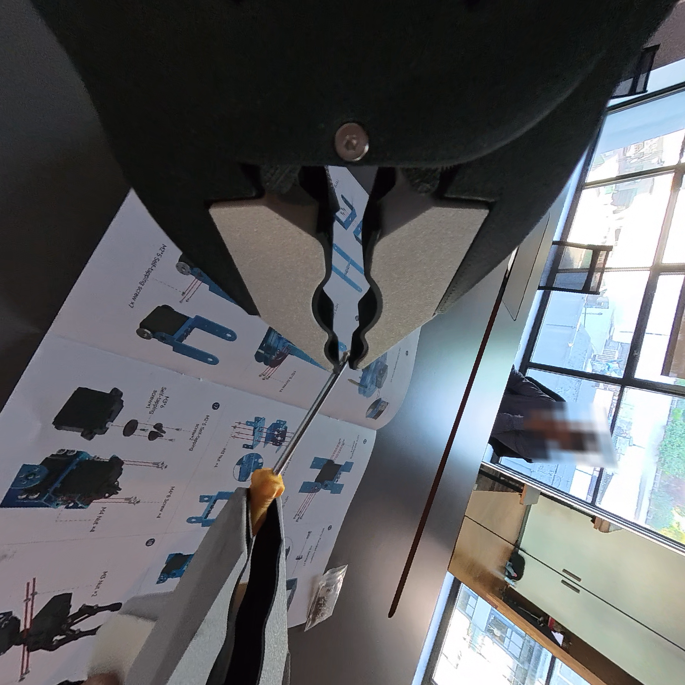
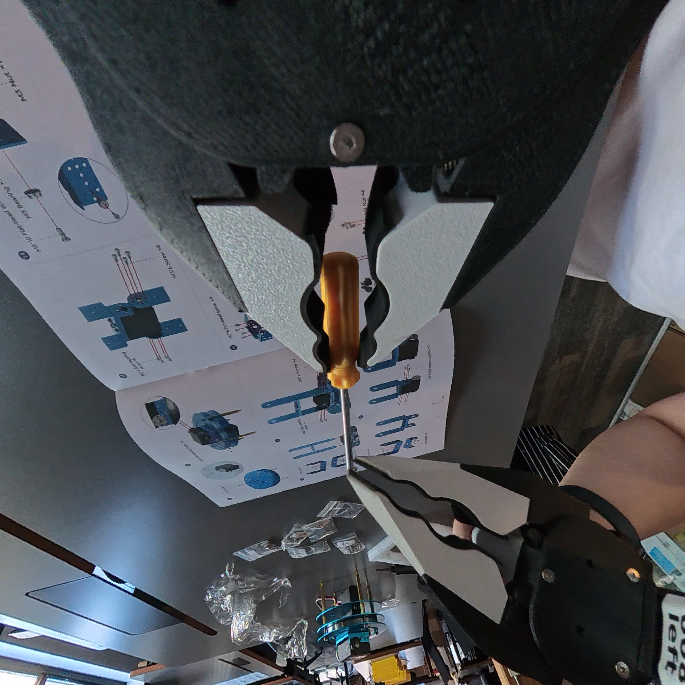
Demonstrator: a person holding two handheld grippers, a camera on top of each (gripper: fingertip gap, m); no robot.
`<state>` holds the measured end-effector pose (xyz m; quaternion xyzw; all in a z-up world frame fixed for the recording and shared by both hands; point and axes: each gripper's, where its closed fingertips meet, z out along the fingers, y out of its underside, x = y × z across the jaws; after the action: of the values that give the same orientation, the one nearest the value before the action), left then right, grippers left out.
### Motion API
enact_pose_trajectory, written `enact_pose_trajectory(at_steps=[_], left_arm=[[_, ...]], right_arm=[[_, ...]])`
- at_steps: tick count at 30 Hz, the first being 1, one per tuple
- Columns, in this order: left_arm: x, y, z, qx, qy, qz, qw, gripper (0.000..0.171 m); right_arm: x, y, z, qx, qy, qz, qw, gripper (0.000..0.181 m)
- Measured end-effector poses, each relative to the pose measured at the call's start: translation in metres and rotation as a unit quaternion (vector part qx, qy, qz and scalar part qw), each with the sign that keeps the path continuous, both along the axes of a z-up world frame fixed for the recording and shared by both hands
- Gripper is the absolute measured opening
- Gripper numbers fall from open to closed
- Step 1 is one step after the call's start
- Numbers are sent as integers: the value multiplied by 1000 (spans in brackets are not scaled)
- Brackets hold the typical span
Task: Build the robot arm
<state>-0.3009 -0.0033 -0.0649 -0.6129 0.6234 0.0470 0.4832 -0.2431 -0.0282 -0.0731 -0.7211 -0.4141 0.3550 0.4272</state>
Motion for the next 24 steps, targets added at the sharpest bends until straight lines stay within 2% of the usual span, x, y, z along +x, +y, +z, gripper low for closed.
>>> enact_pose_trajectory(at_steps=[5,13,15,17,19,20,22,24], left_arm=[[2,-1,4,6,-8,-1,1000,2],[-4,0,6,7,-1,9,1000,8],[-8,1,8,0,-23,27,999,7],[-10,0,14,-34,-90,53,994,5],[-9,-2,22,-94,-196,84,973,5],[-8,-4,26,-127,-256,94,954,6],[-9,-5,29,-184,-363,119,906,11],[-13,-1,23,-233,-433,154,857,23]], right_arm=[[2,1,3,3,3,1,1000,14],[2,1,1,5,-2,3,1000,14],[3,1,3,9,1,1,1000,14],[5,3,6,17,4,-4,1000,14],[6,4,8,27,5,-7,1000,13],[6,4,9,32,5,-9,999,14],[7,5,11,46,6,-13,999,14],[8,7,15,65,15,-17,998,14]])
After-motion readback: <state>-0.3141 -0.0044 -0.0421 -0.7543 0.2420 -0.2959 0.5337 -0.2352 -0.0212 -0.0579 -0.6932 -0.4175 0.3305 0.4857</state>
